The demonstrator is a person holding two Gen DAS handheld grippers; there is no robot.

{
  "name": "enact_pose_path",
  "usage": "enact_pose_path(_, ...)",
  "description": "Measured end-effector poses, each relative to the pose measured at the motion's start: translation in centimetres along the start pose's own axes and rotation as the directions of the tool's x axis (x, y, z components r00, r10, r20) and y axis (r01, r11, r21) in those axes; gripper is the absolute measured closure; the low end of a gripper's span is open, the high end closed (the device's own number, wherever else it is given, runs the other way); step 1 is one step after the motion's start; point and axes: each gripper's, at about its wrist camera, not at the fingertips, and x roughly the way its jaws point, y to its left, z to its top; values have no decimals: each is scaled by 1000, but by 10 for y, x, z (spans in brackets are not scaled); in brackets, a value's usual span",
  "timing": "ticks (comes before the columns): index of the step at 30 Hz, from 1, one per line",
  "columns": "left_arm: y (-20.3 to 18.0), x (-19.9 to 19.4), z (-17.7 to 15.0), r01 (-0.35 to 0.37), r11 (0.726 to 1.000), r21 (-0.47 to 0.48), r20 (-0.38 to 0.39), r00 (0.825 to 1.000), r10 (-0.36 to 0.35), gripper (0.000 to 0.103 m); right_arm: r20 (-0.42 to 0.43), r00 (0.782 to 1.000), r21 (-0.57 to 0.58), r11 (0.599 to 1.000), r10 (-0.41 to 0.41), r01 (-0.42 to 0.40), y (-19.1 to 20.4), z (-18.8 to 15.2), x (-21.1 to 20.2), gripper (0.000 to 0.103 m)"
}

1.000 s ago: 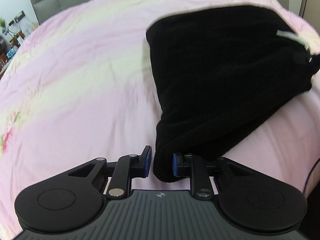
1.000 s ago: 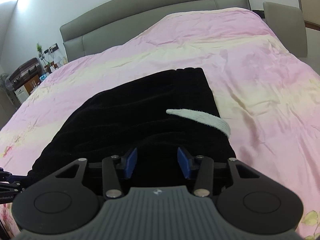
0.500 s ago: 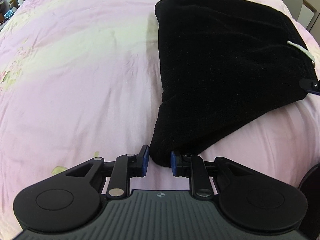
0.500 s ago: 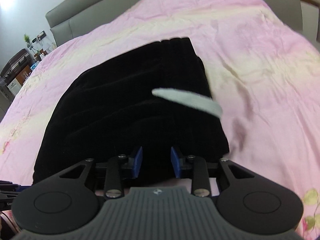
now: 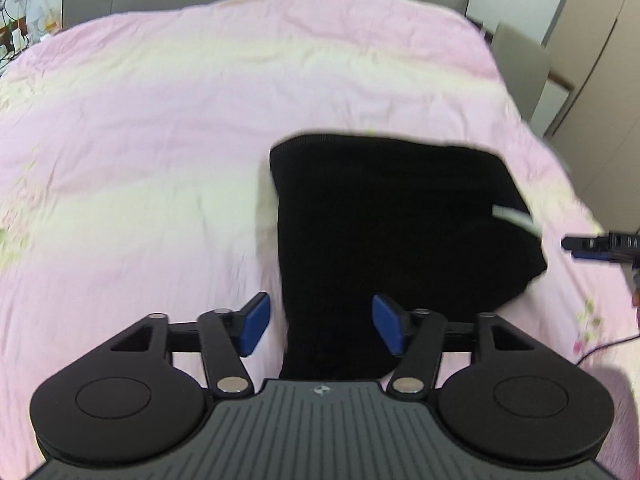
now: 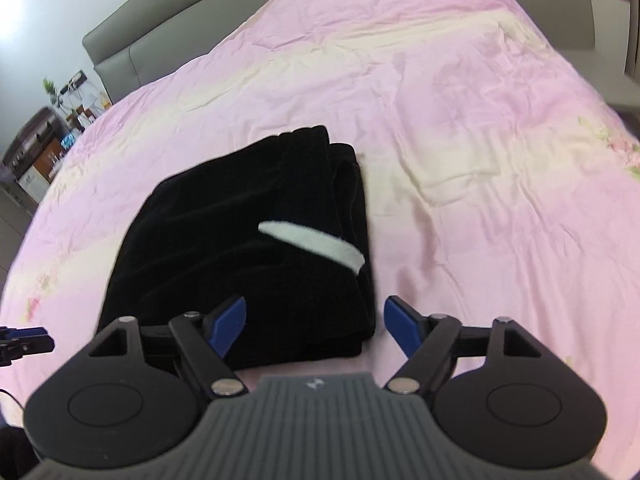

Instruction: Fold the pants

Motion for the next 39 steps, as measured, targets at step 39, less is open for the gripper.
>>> enact_pose_path(39, 96, 183, 31, 260, 856, -447, -96, 937, -335, 48, -291, 914, 282, 938, 281, -199, -50, 67, 176, 22)
